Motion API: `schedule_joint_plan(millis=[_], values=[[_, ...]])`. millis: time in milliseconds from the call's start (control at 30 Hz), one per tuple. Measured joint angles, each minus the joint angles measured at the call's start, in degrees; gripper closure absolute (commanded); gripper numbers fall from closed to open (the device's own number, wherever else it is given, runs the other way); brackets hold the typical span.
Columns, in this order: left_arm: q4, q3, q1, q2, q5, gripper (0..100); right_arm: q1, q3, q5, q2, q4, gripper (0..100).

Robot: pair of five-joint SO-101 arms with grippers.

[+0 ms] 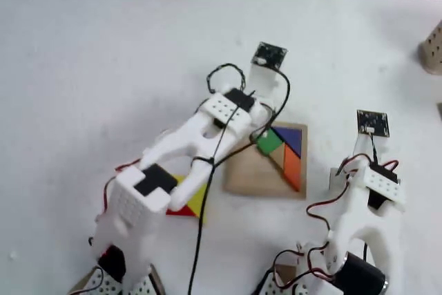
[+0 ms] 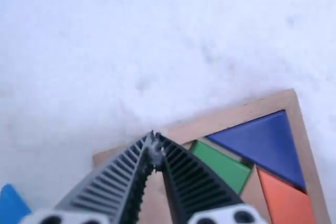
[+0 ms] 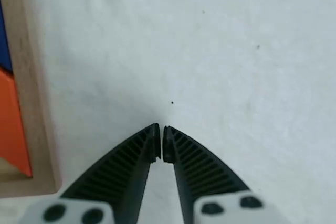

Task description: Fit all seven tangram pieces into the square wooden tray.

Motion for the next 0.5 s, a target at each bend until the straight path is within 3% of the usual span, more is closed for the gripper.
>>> schedule_joint_plan(millis=[500], values=[[-1.8,-0.1,1.1,1.9,0.0,98,-0.2,0.0,0.0,0.0,0.0,97.4]])
